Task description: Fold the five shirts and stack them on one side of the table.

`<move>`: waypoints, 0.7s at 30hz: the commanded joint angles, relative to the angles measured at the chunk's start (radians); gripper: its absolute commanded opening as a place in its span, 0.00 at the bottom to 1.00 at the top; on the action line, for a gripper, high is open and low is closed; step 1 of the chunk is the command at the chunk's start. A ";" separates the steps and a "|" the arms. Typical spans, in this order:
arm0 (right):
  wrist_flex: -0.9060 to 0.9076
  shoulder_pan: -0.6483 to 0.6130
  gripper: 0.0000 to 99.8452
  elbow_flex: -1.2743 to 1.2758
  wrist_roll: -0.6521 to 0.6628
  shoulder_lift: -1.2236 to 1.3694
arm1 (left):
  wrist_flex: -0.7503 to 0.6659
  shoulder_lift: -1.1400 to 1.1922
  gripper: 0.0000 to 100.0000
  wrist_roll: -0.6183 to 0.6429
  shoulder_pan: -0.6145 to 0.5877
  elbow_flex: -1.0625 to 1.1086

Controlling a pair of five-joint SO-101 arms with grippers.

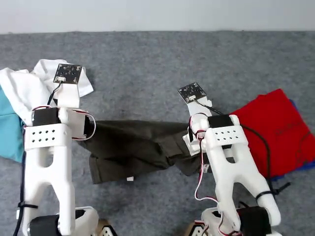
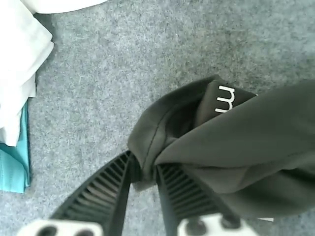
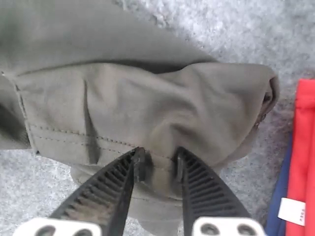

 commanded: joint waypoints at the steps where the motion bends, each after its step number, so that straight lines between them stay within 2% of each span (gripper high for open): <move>1: -0.027 -0.010 0.05 -0.002 0.000 0.038 | -0.011 -0.028 0.01 -0.008 -0.002 -0.002; 2: -0.039 -0.010 0.01 -0.002 0.000 0.056 | -0.011 -0.028 0.01 -0.008 -0.002 -0.002; 11: -0.062 -0.007 0.01 -0.063 0.000 0.093 | -0.046 -0.029 0.01 -0.008 -0.002 0.053; 15: 0.033 -0.004 0.01 -0.226 0.000 0.025 | -0.069 -0.035 0.01 -0.008 -0.002 0.070; 21: 0.199 -0.004 0.01 -0.525 0.000 -0.041 | -0.051 -0.035 0.01 -0.006 -0.002 -0.019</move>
